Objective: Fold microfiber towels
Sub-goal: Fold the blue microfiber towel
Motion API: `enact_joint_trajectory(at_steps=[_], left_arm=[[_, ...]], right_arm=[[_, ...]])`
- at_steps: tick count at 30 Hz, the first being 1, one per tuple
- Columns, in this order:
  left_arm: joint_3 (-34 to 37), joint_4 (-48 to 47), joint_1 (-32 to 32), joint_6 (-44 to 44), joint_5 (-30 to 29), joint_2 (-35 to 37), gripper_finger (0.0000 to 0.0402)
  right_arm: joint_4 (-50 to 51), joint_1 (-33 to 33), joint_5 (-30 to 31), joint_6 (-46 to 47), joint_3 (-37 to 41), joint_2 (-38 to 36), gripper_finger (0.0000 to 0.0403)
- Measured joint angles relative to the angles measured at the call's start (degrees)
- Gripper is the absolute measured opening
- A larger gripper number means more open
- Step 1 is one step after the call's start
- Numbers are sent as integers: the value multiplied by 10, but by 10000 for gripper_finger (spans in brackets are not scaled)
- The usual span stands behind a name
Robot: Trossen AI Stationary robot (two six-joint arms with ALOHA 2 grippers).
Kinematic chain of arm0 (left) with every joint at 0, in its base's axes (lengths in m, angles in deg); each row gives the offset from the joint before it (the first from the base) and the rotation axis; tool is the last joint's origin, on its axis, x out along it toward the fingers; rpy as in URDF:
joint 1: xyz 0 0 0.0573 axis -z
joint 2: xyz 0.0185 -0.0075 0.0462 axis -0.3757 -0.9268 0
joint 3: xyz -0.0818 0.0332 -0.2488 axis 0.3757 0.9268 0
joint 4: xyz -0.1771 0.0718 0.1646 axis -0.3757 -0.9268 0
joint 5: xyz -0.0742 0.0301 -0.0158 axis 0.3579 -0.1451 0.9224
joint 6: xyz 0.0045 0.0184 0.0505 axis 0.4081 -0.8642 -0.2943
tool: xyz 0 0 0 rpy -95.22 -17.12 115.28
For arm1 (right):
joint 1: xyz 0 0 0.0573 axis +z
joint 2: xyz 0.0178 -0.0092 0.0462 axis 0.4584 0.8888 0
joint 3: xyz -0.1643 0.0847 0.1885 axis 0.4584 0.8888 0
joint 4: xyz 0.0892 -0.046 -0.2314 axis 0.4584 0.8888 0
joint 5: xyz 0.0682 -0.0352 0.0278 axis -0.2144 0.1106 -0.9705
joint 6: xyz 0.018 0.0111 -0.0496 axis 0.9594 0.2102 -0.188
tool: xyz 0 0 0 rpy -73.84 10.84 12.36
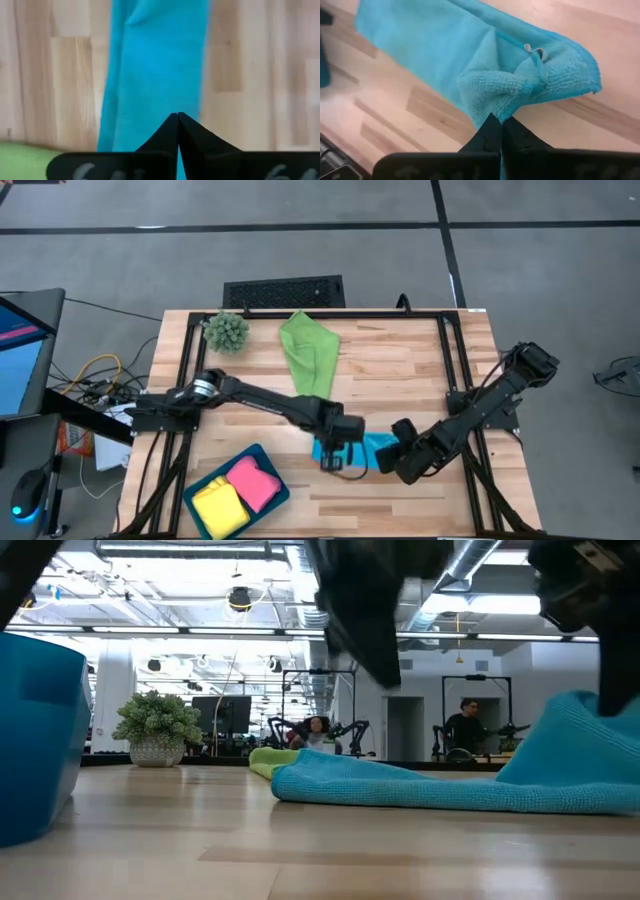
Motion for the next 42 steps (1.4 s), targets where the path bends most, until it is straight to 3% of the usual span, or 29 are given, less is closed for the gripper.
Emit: enact_joint_trajectory(at_steps=[6, 17, 32, 42], left_arm=[[55, -6, 40, 16, -82, 40, 0], [217, 159, 61, 101, -78, 42, 0], [262, 268, 57, 127, -82, 39, 0], [262, 311, 52, 130, -92, 38, 0]], right_arm=[[-15, -27, 1, -54, -13, 0, 12], [-67, -68, 1, -127, -16, -1, 13], [-178, -113, -6, -243, -16, -1, 15], [-215, -147, -51, -300, -16, 0, 15]])
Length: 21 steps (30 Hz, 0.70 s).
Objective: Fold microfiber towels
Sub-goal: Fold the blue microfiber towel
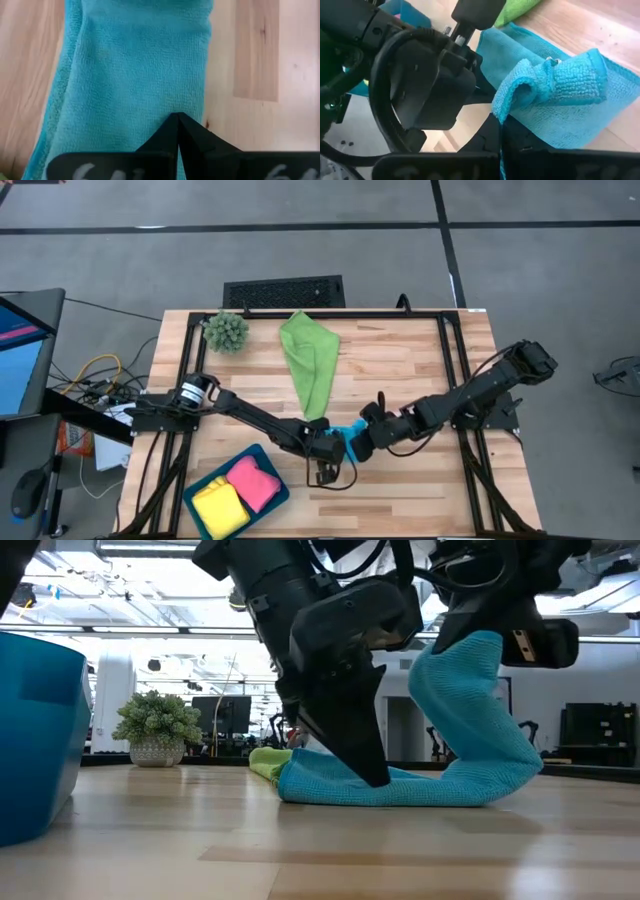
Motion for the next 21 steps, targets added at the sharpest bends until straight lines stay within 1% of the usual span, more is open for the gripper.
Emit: enact_joint_trajectory(at_steps=[2, 4, 7, 10, 14, 18, 21], left_arm=[[0, 1, -2, 5, 4, 0, 0], [0, -17, -3, 14, 12, 8, 0], [0, -54, -3, 17, 21, 41, 0], [-1, -109, -1, -9, 17, 75, 0], [-1, -177, -1, -44, 12, 107, 0], [0, -203, -1, -45, 3, 116, 0], [0, -202, 1, -36, 2, 117, 0]], right_arm=[[-1, -1, 0, -9, 0, 0, 15], [-12, -4, 0, -17, 0, 0, 16], [-42, -8, 0, -37, 0, 0, 17], [-70, -13, 0, -51, 0, 0, 16], [-67, -14, 1, -54, 0, 0, 19], [-63, -20, 1, -59, 0, 0, 22], [-63, -24, 3, -61, 0, 1, 19]])
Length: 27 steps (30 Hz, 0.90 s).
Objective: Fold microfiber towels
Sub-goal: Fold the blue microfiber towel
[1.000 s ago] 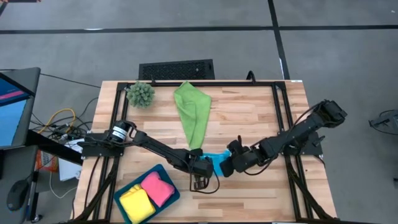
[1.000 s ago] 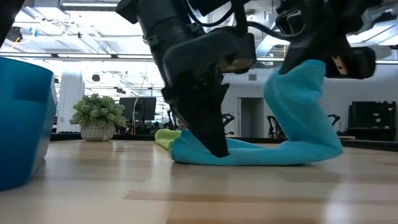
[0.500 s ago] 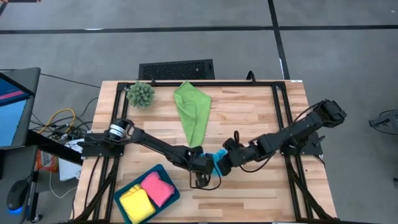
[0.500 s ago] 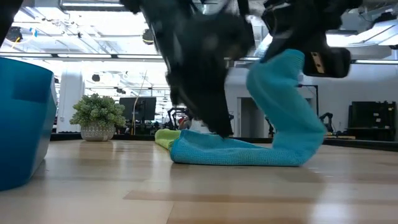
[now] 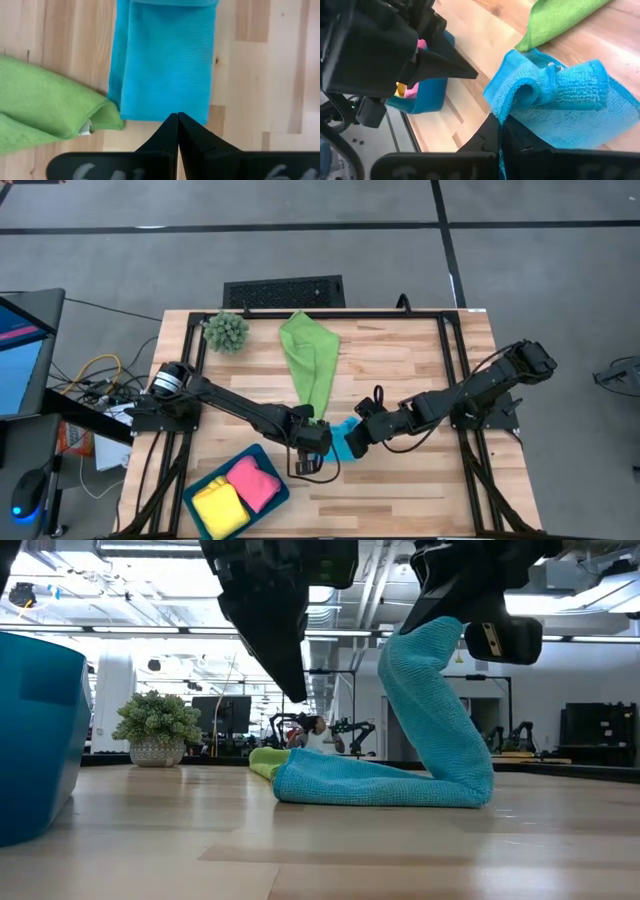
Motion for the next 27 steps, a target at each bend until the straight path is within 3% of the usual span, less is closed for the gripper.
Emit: enact_joint_trajectory(at_steps=[5, 13, 19, 27], left_arm=[[0, -16, 5, 3, 21, 1, 0], [0, -115, 22, -67, 97, 60, 0], [0, -115, 31, -36, 53, 109, 0], [0, -112, 31, -14, 17, 123, 0]], right_arm=[[2, 0, 1, -8, 0, 0, 21], [3, 5, 3, -19, 0, 1, 21], [-60, 7, -8, -14, -1, 59, 27], [-127, -4, -42, -18, 1, 113, 27]])
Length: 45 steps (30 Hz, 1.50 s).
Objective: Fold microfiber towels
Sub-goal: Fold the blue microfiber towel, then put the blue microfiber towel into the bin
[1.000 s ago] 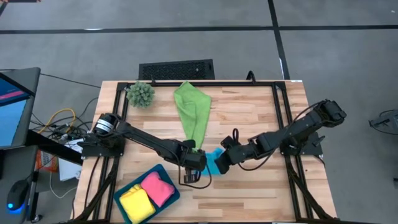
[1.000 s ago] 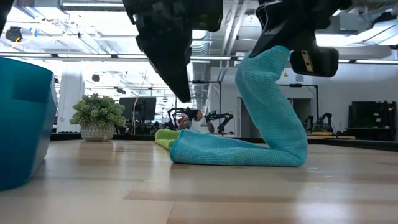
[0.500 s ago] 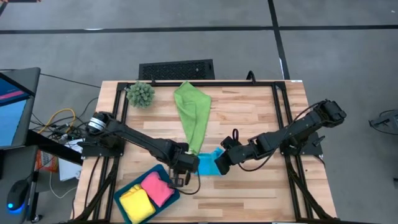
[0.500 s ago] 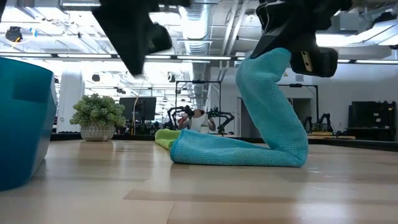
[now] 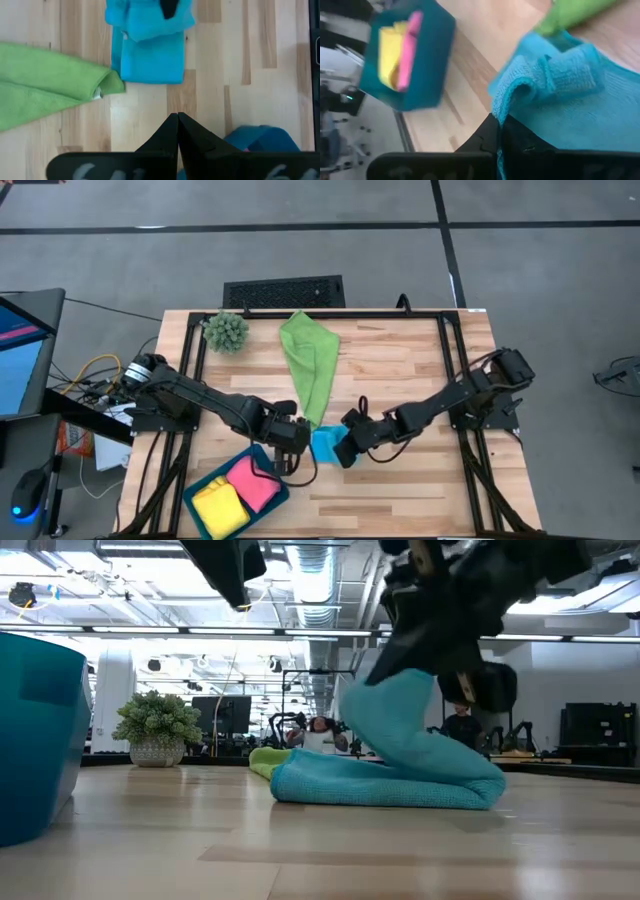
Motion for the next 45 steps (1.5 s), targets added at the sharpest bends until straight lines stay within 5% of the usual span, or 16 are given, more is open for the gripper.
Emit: enact_joint_trajectory(at_steps=[11, 24, 31, 38, 45], left_arm=[[0, 2, 0, 16, -2, 0, 0], [3, 58, 3, 19, -6, -7, 0], [65, 171, 8, 33, 12, -6, 0], [182, 417, 4, 44, 17, -7, 0], [208, 465, -21, 40, -22, -52, 0]], right_arm=[[-25, -18, -3, -8, -3, 19, 59], [-57, -57, 3, -29, -3, 18, 178], [4, -31, 30, 4, -3, -31, 190], [169, 97, 191, 173, -3, -56, 185], [159, 110, 185, 259, -3, 17, 190]])
